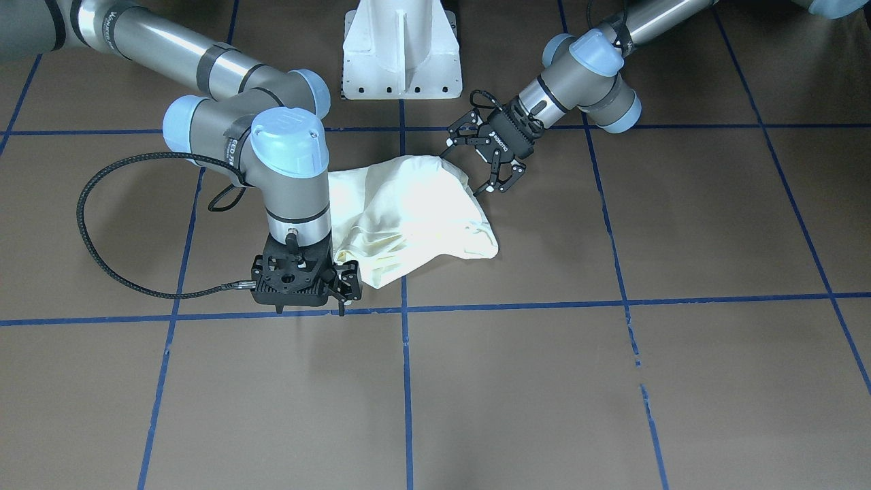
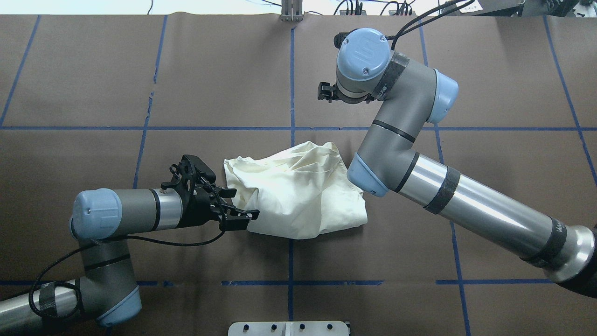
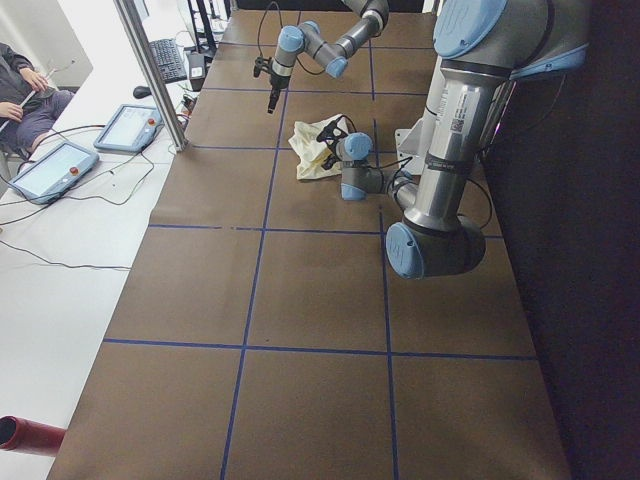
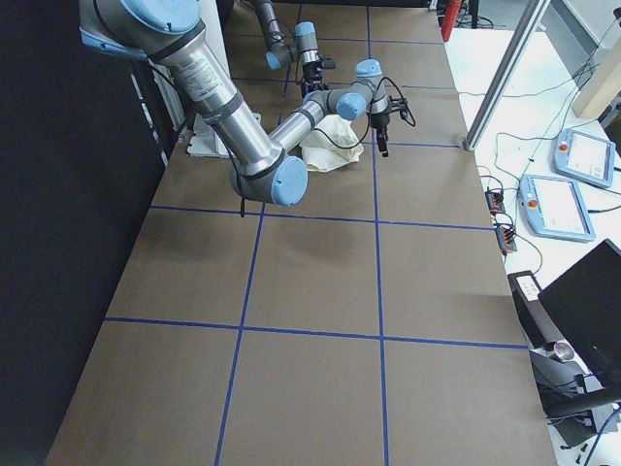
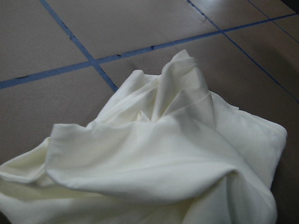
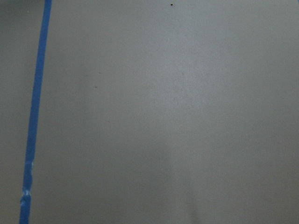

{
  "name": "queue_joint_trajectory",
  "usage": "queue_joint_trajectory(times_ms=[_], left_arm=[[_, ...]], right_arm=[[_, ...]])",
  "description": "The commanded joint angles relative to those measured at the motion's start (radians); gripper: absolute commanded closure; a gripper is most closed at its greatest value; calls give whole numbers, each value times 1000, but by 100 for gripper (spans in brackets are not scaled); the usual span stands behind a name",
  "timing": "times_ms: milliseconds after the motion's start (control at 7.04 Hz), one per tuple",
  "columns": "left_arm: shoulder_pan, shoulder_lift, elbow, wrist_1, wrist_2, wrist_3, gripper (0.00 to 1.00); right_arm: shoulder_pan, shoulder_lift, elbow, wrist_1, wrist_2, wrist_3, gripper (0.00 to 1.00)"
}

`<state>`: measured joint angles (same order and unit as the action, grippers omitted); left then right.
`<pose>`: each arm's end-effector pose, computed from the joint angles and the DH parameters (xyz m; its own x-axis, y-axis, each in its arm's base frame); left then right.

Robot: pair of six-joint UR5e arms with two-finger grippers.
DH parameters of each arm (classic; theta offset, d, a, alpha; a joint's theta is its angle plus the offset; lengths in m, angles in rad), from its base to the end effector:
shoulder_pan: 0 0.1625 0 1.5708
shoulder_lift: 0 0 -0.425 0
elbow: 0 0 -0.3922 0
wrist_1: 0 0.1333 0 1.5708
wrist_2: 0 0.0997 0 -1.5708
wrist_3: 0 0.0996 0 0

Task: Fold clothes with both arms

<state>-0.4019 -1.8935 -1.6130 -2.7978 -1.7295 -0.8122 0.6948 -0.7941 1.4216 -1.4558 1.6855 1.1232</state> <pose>0.5038 -0.3419 0.3238 0.1516 0.6736 -0.7233 0.1882 0.6987 0.6902 -0.5025 -0.5775 0.2408 0.7598 0.0735 0.6460 -0.2748 0.9368 0.2166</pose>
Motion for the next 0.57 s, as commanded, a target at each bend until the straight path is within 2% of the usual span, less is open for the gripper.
queue_joint_trajectory(times_ms=[0, 426], left_arm=[[2, 1, 2, -64, -54, 7, 0], [20, -39, 18, -72, -44, 10, 0]], right_arm=[[0, -7, 5, 2, 0, 0, 0], [0, -34, 34, 2, -1, 0, 0]])
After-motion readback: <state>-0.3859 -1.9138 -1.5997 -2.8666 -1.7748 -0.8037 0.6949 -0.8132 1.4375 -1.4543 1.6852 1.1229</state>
